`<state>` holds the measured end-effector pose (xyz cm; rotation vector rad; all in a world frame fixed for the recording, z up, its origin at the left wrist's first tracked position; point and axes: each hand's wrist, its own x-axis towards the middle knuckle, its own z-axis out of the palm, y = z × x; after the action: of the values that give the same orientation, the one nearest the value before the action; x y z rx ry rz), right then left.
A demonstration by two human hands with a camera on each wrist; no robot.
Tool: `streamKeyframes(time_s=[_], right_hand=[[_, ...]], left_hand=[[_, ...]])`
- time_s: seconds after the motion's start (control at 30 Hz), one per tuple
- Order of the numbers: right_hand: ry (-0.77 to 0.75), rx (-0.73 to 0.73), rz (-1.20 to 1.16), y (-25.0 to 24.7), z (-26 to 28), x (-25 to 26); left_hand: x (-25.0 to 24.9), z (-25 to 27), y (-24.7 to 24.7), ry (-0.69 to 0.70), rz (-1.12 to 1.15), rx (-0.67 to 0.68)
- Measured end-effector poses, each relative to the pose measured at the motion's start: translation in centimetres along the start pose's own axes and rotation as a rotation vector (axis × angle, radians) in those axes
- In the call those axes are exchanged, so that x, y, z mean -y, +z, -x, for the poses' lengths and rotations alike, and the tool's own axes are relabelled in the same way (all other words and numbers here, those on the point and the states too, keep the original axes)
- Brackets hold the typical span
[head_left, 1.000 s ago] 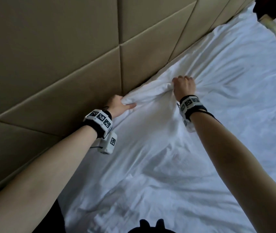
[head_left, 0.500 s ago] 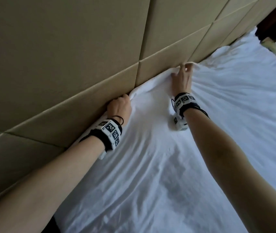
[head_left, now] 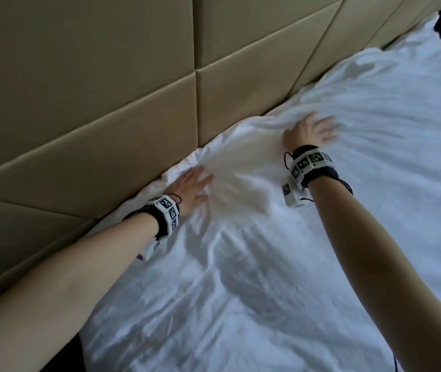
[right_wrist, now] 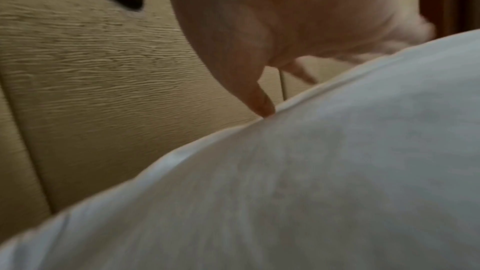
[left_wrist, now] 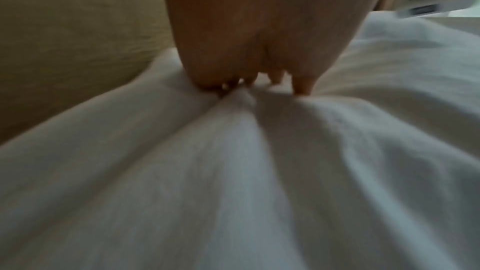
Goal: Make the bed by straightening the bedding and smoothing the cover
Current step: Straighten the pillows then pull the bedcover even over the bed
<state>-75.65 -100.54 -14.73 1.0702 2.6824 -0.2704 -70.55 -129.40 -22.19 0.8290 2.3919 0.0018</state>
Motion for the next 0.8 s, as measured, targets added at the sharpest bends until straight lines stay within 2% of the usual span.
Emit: streamKeyframes(time_s=[0.07,0.17,0.27,0.37,0.47,0.57,0.67,0.73,0.8], right_hand=[[0.014,0.084,-0.017,0.8,-0.4,-0.9],[-0.177,0.212,0.075,2.7,-1.6,-0.6],[-0.269,0.280,0.120,3.2,-1.7,1.3],[-0.359,0.345,0.101,2.4,0.3,3.4],[-0.467,0.281,-0.026,2.7,5.4,5.4],[-0.507,0.177,-0.249,4.8,11.8,5.7],[-0.500,0.159,-0.491,7.6,18.3,5.1],[-0.459,0.184,-0.574,9.6,22.1,4.7],[-0.434,0.215,-0.623,11.7,26.0,4.3]], left_hand=[[1.2,-0.5,1.2,-0.097,0.104,0.080],[2.2,-0.1,3.2,-0.154,0.140,0.103],[3.5,1.3,4.7,-0.139,0.165,0.031],[5.2,3.8,5.1,-0.125,0.215,-0.066],[6.9,7.9,5.7,-0.174,0.241,-0.214],[8.3,12.7,7.5,-0.255,0.279,-0.239],[9.6,17.5,10.7,-0.450,0.363,-0.220],[10.4,19.6,13.5,-0.640,0.505,-0.128],[11.0,21.2,16.7,-0.804,0.745,-0.018]])
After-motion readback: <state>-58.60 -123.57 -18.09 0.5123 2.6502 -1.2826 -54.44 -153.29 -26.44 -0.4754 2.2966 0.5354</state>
